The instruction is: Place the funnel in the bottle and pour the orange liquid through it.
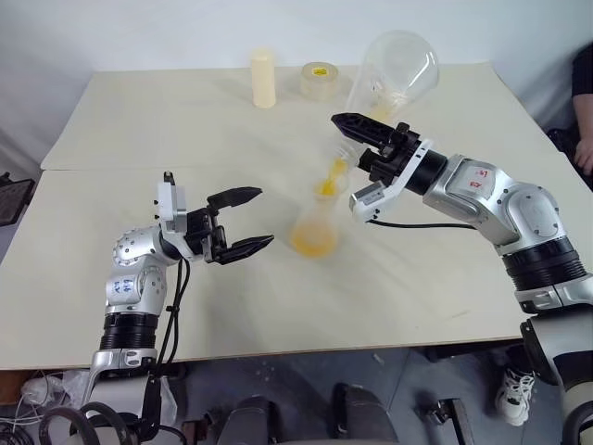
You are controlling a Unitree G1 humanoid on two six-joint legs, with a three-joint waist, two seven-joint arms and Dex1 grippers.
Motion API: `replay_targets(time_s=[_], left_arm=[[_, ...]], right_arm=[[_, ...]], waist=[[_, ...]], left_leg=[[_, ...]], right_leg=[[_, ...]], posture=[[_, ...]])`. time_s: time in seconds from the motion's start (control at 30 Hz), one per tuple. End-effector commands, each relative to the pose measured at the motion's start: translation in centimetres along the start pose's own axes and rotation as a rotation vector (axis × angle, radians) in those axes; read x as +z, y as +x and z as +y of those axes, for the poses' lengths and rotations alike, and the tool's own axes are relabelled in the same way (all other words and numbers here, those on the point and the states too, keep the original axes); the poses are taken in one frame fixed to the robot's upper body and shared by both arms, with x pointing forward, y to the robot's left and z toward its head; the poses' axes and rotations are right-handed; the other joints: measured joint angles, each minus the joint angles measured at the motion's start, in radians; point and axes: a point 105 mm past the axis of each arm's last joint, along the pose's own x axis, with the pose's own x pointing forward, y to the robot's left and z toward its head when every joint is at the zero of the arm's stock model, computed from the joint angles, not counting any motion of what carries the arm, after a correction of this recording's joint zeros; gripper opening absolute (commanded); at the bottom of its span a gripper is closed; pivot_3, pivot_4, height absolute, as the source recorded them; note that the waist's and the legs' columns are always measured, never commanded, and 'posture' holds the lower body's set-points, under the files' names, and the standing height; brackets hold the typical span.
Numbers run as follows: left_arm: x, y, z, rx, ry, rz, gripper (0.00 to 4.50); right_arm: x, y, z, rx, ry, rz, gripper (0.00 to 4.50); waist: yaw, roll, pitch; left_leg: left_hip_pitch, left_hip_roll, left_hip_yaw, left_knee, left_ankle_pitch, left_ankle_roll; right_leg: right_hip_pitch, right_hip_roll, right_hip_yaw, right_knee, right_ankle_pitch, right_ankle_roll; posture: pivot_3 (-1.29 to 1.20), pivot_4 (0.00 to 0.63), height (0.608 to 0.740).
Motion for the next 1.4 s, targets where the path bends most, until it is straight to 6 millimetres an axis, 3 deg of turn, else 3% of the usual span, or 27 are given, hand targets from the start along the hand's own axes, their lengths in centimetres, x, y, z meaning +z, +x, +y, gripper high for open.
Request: replay_targets(time_s=[0.03, 1.03, 1.27, 1.4], left_arm=[[1.0, 0.0, 0.0, -0.002, 0.029, -0.039, 4.50], [1.0, 0.0, 0.3, 0.005, 0.033, -0.038, 4.50], [0.9, 0.0, 0.6, 0.013, 0.039, -0.032, 4.50], [0.8, 0.0, 1.0, 0.034, 0.040, -0.023, 4.50]], right_arm=[[-0.6, 0.0, -1.8, -0.054, -0.051, -0.006, 2.58], [-0.7, 0.6, -1.9, -0.082, -0.102, -0.039, 2.58], [-1.1, 0.4, -2.0, -0.108, 0.004, 0.002, 2.58], [-2.5, -0.5, -2.6, -0.186, 0.249, 0.107, 2.58]], waist=[[0.000, 0.000, 0.000], [-0.001, 0.000, 0.000], [0.000, 0.000, 0.000], [0.001, 0.000, 0.000]], left_leg=[[0.000, 0.000, 0.000, 0.000, 0.000, 0.000], [0.000, 0.000, 0.000, 0.000, 0.000, 0.000], [0.000, 0.000, 0.000, 0.000, 0.000, 0.000], [0.000, 0.000, 0.000, 0.000, 0.000, 0.000]], right_leg=[[0.000, 0.000, 0.000, 0.000, 0.000, 0.000], [0.000, 0.000, 0.000, 0.000, 0.000, 0.000], [0.000, 0.000, 0.000, 0.000, 0.000, 0.000], [0.000, 0.000, 0.000, 0.000, 0.000, 0.000]], posture=[[0.00, 0.150, 0.740], [0.00, 0.150, 0.740], [0.00, 0.150, 0.740], [0.00, 0.150, 0.740]])
